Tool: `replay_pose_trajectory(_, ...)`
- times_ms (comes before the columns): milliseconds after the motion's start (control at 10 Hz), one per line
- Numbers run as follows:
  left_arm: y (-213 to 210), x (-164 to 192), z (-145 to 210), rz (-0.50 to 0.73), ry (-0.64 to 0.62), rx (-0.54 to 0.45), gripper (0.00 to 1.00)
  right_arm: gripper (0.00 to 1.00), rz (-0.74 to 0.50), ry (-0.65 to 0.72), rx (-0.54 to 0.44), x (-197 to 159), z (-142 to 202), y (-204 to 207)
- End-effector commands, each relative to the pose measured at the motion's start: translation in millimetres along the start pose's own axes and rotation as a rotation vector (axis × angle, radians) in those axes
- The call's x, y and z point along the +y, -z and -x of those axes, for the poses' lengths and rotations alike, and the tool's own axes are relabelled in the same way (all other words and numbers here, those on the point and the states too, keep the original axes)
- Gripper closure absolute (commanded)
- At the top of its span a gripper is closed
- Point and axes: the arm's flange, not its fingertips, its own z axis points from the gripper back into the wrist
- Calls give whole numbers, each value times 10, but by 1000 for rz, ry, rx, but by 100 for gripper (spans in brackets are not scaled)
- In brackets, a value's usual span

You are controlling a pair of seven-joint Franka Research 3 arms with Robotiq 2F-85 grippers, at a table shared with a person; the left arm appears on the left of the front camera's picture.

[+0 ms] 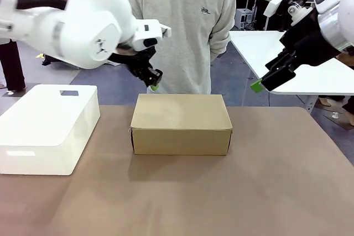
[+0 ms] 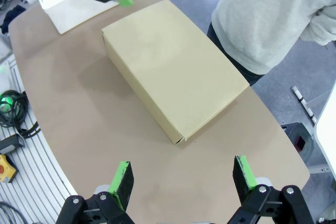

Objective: Pack the shoes into the box.
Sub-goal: Press down on the lid of the Shoes Box.

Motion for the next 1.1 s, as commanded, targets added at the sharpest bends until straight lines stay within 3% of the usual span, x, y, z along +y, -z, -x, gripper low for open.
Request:
replay_pose_trajectory(0, -365, 89, 397, 26, 37, -44, 7, 0, -3, -2, -2, 2, -9, -6)
replay_pose_trajectory(100, -532, 85, 576, 61, 117, -47, 0, 0, -3, -2, -2, 2, -9, -6)
replay_pose_trajectory(500, -912, 288, 1020, 61, 172, -123, 0, 0, -3, -2, -2, 2, -9, -6)
replay_pose_trajectory(1000, -1070, 488, 1061, 36, 228, -169, 0, 0, -3, -2, -2, 2, -9, -6)
